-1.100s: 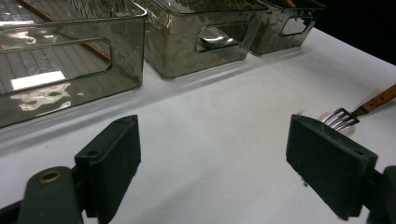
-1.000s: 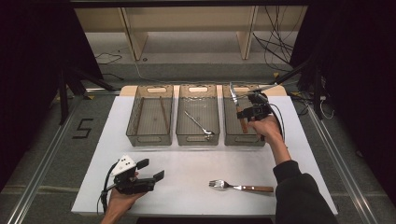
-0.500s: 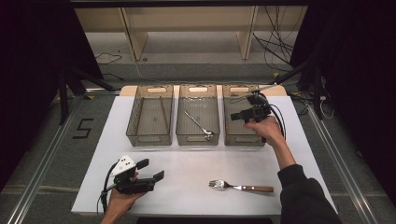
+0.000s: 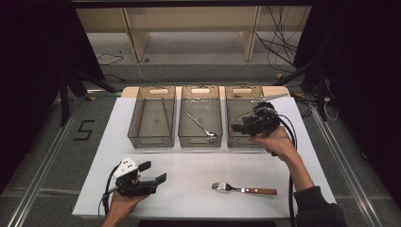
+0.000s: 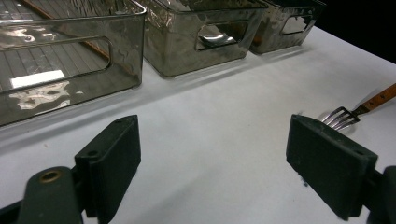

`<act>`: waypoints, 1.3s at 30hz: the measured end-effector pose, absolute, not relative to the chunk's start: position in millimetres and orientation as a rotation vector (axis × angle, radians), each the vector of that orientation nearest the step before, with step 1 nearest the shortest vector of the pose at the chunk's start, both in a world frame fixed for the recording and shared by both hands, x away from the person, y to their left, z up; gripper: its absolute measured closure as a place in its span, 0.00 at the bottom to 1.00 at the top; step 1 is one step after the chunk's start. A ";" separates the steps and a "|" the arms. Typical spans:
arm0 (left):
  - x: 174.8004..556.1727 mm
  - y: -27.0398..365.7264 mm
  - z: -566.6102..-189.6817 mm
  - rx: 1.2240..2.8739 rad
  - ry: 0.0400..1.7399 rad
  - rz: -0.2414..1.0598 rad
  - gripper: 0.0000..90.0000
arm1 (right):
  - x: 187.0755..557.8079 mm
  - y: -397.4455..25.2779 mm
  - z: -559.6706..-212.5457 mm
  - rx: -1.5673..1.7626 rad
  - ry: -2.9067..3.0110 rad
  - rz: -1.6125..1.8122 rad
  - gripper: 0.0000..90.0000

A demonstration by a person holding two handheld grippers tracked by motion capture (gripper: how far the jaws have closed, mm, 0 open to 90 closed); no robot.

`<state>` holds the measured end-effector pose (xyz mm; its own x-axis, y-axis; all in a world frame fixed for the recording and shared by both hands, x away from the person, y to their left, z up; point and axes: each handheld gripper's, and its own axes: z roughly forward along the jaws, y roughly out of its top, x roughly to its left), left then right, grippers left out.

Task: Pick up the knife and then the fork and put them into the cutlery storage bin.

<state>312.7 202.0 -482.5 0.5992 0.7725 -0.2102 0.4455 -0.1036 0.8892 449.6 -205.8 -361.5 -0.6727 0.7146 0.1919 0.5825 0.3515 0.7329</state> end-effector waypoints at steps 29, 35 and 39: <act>311.6 201.0 -482.2 1.749 0.993 0.371 0.20 | 372.1 -203.8 -392.7 0.924 2.586 1.173 0.35; 310.8 199.8 -482.2 1.748 0.991 0.371 0.20 | 366.8 -205.8 -396.9 0.878 2.660 1.106 0.35; 310.6 199.5 -482.3 1.749 0.990 0.371 0.20 | 363.7 -205.3 -399.8 0.866 2.690 1.055 0.35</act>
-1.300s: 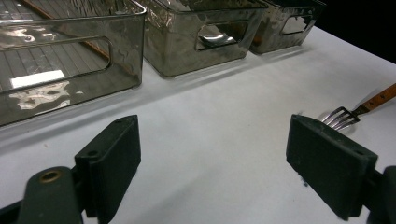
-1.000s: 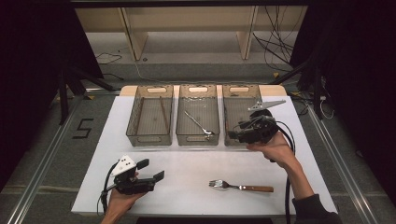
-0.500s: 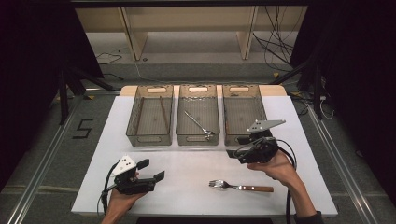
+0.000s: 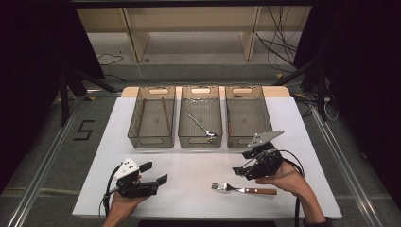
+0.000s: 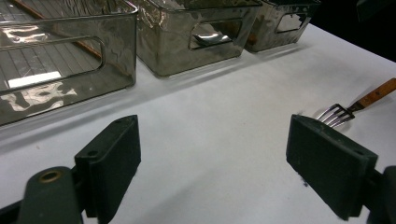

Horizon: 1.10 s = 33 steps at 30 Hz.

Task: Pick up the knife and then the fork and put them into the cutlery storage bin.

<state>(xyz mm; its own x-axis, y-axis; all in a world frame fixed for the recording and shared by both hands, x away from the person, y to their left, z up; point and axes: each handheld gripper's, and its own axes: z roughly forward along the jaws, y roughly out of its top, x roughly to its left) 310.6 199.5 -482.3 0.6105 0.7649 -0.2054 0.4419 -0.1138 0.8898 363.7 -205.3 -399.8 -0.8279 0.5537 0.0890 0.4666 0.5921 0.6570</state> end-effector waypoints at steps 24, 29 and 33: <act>310.8 198.3 -482.7 1.759 0.983 0.371 0.20 | 349.8 -200.3 -417.8 0.666 2.881 0.648 0.37; 310.6 198.6 -482.6 1.759 0.982 0.372 0.20 | 346.0 -195.4 -425.0 0.608 2.914 0.546 0.41; 310.5 198.8 -482.5 1.759 0.982 0.373 0.20 | 344.7 -193.7 -430.4 0.578 2.935 0.474 0.45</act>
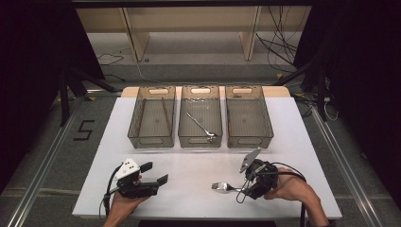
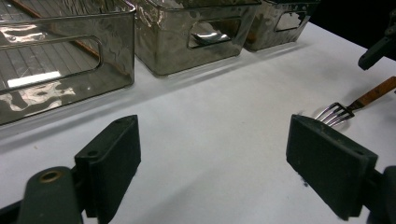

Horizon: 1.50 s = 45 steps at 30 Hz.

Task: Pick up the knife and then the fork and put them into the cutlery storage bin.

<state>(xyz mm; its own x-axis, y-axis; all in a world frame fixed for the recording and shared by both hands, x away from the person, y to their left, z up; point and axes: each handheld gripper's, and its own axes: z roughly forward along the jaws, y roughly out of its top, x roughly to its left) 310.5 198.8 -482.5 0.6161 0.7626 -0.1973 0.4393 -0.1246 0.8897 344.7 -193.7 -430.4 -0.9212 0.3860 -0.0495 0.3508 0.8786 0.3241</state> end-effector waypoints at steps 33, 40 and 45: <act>310.6 197.2 -483.1 1.758 0.985 0.370 0.20 | 347.4 -195.4 -459.8 0.508 3.015 0.275 0.80; 310.6 197.2 -483.0 1.758 0.986 0.370 0.20 | 345.3 -194.9 -459.2 0.481 3.014 0.271 0.85; 310.6 197.2 -483.0 1.758 0.986 0.369 0.20 | 345.6 -196.3 -455.2 0.487 2.987 0.318 0.86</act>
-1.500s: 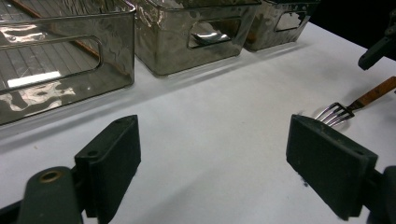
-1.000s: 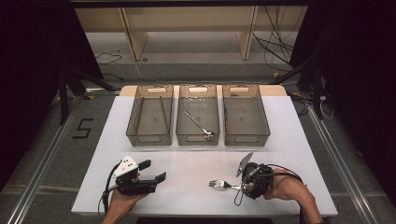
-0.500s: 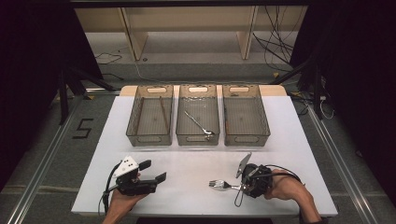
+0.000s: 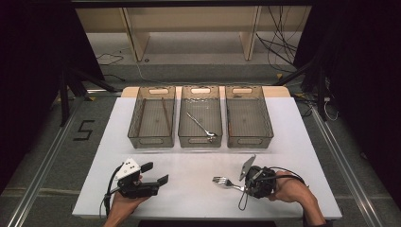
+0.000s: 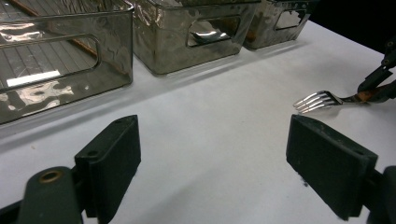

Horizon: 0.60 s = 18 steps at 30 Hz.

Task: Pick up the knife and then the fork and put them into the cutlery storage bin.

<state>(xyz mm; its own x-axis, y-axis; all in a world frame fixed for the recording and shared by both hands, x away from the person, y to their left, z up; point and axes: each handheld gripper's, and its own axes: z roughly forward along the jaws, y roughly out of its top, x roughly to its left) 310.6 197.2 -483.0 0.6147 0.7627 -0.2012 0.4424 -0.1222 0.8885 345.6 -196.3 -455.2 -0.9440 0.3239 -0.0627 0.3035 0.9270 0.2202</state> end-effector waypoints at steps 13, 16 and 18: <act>310.7 197.3 -483.1 1.758 0.986 0.371 0.20 | 348.9 -203.1 -434.0 0.592 2.863 0.546 0.86; 310.6 197.3 -483.1 1.759 0.986 0.371 0.20 | 350.9 -204.7 -430.4 0.636 2.837 0.604 0.86; 310.8 197.7 -483.1 1.758 0.985 0.373 0.20 | 352.2 -205.6 -427.9 0.666 2.806 0.622 0.86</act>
<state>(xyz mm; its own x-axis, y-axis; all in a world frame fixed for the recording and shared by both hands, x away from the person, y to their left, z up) 310.8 197.7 -483.1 0.6141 0.7639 -0.1983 0.4406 -0.1233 0.8892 352.2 -205.6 -427.9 -0.8807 0.4656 -0.0868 0.3853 0.8108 0.4407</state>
